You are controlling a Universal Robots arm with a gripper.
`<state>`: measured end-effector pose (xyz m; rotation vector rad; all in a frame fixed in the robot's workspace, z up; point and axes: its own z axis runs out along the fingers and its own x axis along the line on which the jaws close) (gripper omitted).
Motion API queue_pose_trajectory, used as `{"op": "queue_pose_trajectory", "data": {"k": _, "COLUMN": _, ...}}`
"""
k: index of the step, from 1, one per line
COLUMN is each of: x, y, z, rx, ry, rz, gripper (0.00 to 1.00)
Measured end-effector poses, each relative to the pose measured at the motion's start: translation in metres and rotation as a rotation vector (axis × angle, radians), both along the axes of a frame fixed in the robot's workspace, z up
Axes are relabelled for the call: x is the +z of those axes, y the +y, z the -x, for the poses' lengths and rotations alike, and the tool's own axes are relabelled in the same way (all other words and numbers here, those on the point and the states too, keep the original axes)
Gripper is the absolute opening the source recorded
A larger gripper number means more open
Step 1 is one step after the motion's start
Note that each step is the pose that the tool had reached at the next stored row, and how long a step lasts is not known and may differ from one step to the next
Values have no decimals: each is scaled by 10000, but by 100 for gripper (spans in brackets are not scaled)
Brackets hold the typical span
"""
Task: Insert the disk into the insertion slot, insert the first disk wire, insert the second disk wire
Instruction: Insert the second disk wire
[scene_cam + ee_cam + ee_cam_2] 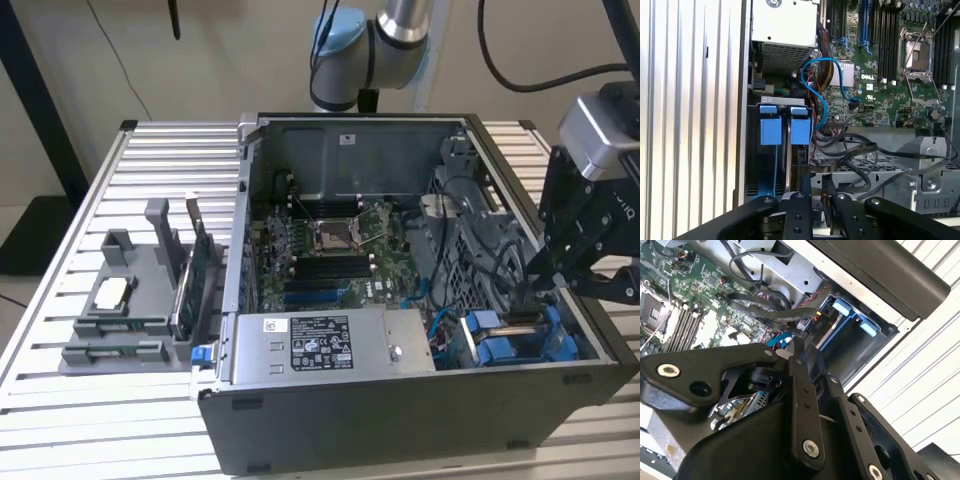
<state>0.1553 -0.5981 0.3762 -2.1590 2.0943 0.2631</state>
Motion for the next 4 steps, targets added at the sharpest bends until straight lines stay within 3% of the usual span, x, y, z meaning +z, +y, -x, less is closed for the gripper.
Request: {"op": "queue_pose_trajectory", "data": {"k": 4, "x": 16, "y": 0, "z": 0, "rx": 0, "ry": 0, "rz": 3, "gripper": 24}}
